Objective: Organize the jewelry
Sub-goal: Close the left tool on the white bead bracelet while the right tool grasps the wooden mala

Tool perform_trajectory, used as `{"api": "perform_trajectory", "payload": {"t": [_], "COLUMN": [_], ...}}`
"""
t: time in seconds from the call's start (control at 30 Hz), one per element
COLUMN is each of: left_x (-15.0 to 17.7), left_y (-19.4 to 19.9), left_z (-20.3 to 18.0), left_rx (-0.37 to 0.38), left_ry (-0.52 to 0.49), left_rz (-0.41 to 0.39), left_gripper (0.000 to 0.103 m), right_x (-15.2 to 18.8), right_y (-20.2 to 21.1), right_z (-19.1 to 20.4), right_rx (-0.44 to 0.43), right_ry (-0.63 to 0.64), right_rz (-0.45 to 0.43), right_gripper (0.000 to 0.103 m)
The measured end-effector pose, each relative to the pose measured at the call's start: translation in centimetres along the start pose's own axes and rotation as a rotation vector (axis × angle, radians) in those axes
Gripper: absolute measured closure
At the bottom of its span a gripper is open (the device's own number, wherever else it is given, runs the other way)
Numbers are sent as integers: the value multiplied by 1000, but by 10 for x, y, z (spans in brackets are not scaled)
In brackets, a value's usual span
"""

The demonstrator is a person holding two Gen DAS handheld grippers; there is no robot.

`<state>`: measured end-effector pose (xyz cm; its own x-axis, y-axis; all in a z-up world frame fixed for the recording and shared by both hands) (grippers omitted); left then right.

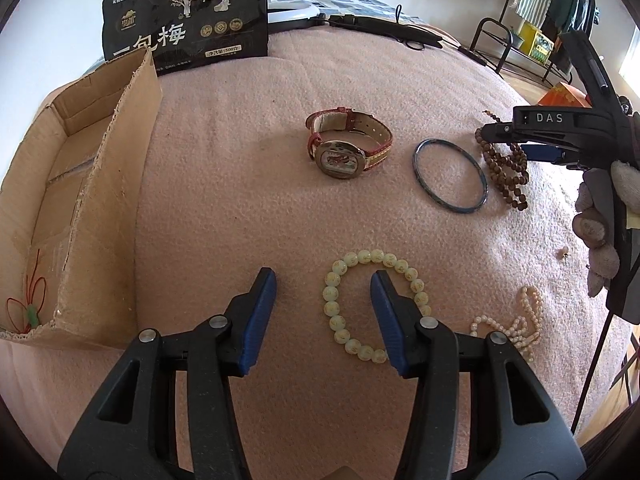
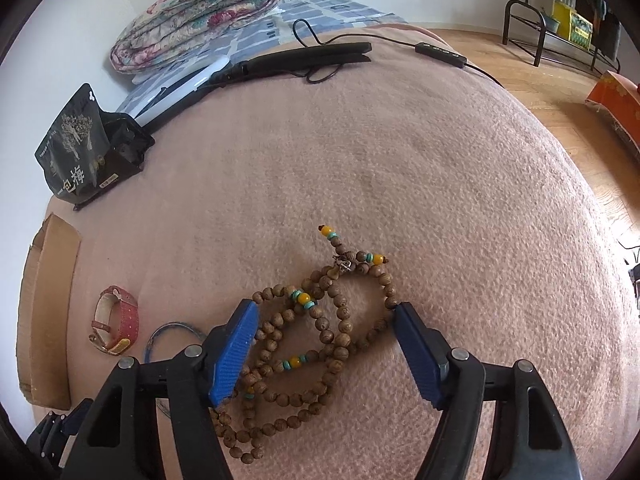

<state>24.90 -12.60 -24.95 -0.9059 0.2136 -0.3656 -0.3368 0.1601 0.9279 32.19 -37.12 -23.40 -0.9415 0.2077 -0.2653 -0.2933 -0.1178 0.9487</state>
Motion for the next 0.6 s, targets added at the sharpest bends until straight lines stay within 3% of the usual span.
{"api": "perform_trajectory", "payload": {"t": [0.37,0.5,0.6], "left_x": [0,-2,-3], "left_y": [-6,-7,-8], "left_z": [-1,-4,-7], "left_rx": [-20,-24,-19], "left_ry": [-24,-43,-51], "left_rz": [7,-6,-12], "left_gripper": [56,76,93], "right_x": [1,2,3], "right_y": [-6,-7,-7], "right_z": [6,9,11], "right_rx": [107,138,147], "right_ry": [80,101,124], "right_rz": [0,-10,-24], "right_gripper": [29,32,43]}}
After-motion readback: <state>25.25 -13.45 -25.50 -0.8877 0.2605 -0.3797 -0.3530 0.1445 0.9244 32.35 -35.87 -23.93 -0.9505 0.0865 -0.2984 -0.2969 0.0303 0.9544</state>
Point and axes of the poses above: each gripper's, at about its wrist camera, not at the fingertips, and y roughly against the way its jaws point, z to its left, x to its underside, the point moved 8 cm from there along -y, roughly the way its jaws point, and after that the axes turned 9 degrees about z, right-handed, at the moved point
